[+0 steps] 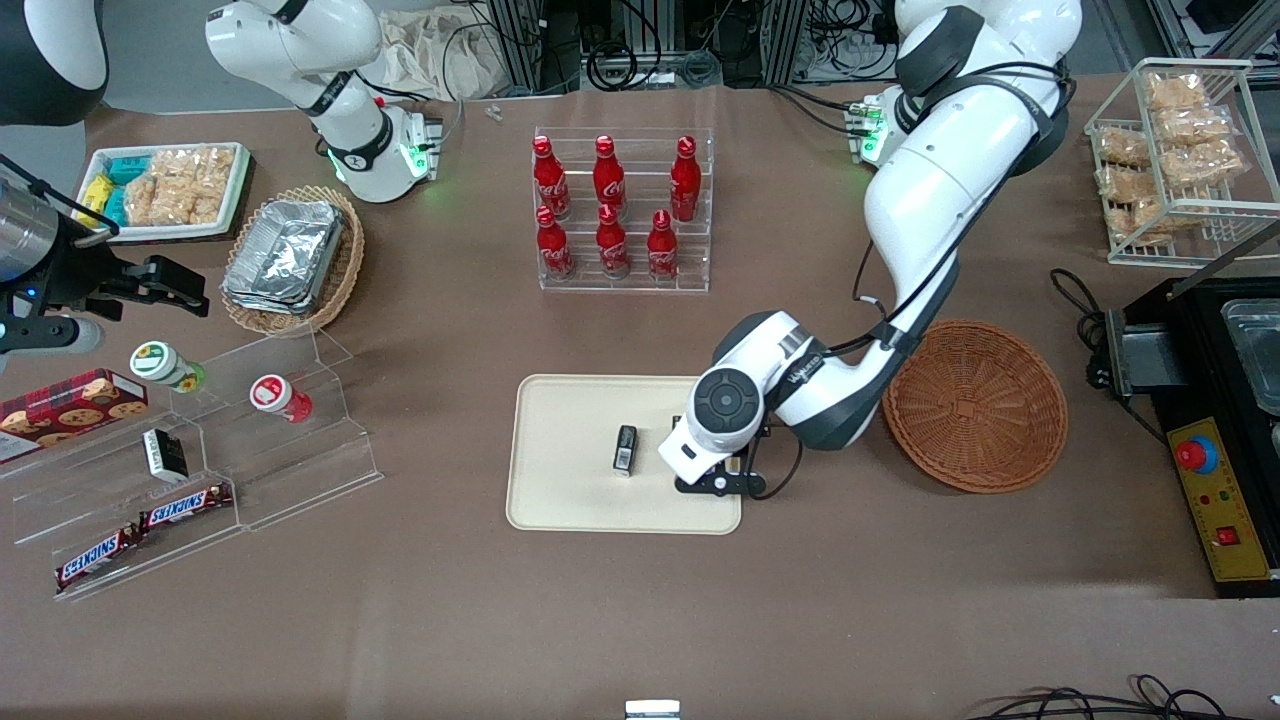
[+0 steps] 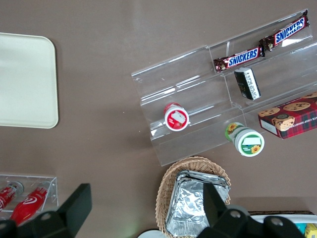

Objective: Place sandwich from basket to tray

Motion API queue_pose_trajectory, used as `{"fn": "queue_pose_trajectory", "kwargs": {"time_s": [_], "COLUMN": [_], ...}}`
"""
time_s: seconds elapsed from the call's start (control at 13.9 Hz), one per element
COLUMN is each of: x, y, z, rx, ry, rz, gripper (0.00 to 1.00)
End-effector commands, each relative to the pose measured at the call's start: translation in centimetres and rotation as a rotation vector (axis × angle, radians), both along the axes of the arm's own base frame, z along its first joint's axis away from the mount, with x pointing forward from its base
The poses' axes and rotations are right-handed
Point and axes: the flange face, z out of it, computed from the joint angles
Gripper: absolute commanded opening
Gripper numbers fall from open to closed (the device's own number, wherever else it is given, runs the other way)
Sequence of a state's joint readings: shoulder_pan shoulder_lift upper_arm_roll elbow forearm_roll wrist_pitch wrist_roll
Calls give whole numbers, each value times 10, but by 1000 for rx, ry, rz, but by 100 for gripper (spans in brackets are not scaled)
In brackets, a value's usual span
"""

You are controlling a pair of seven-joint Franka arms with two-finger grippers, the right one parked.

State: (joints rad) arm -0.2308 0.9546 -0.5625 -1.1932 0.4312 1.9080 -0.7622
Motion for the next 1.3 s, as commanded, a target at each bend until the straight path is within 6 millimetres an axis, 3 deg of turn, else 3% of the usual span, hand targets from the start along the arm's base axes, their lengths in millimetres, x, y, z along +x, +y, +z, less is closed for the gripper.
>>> {"fn": "queue_pose_trajectory", "kwargs": {"time_s": [0.0, 0.14, 0.36, 0.43, 0.58, 0.87, 1.08, 1.15, 1.23], "x": [14, 17, 34, 40, 39, 24, 18, 19, 19], "y": [23, 52, 123, 155, 221, 333, 394, 418, 425], "z": [65, 116, 189, 217, 255, 297, 316, 314, 315], "rx": [12, 64, 61, 18, -9, -11, -22, -21, -20], "ry": [-63, -74, -86, -88, -37, 30, 0, -2, -17], "rz": [33, 48, 118, 131, 125, 116, 123, 158, 165], "gripper": [100, 100, 100, 100, 100, 100, 100, 100, 100]}}
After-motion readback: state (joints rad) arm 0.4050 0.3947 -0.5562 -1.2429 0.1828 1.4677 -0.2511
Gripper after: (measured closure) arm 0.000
